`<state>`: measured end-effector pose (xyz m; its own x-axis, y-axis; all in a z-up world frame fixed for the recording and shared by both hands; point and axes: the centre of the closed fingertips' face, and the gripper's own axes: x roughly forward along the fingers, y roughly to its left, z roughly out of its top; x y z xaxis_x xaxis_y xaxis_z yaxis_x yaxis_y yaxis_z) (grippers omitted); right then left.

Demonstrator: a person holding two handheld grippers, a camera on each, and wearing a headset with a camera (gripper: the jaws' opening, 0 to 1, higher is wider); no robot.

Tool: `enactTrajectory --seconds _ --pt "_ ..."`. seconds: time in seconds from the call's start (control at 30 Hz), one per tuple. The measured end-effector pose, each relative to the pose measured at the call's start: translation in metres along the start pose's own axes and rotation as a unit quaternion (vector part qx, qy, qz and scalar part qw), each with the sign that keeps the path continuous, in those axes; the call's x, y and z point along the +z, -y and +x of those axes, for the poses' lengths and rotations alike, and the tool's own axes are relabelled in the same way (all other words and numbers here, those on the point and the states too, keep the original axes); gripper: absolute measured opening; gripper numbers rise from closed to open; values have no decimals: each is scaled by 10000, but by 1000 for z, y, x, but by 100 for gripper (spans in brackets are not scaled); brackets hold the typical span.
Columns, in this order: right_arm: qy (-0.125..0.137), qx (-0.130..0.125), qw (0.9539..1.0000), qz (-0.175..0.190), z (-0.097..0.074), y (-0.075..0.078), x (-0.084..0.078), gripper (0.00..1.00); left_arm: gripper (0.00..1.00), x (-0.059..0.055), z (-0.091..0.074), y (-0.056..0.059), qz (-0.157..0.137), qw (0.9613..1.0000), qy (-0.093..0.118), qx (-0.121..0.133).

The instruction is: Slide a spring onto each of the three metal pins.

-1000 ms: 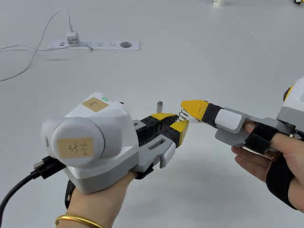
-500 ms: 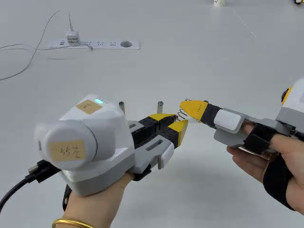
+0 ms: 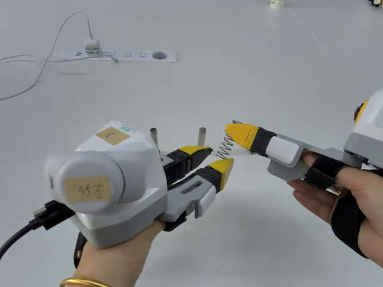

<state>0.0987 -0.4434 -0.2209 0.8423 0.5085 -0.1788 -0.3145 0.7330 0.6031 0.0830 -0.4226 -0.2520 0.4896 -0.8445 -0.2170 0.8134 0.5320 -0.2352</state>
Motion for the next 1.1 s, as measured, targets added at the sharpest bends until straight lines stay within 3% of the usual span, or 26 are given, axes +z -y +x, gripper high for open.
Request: enactTrajectory --seconds 0.2,0.5,0.9,0.97,1.1 --pt "-29 -22 9978 -655 5 0 6 11 33 -8 -6 -8 347 9989 -249 213" --pt "-136 -46 9905 -1369 20 -1 12 12 49 -10 -10 -17 575 9967 -352 444" --pt "-186 -38 9741 -2252 44 3 21 12 64 -12 -13 -27 606 9953 -402 638" --pt "-167 -46 9693 -2451 48 5 23 12 65 -13 -14 -30 581 9950 -426 689" --pt "-155 -19 9657 -2593 56 8 23 12 68 -12 -16 -34 571 9944 -435 781"
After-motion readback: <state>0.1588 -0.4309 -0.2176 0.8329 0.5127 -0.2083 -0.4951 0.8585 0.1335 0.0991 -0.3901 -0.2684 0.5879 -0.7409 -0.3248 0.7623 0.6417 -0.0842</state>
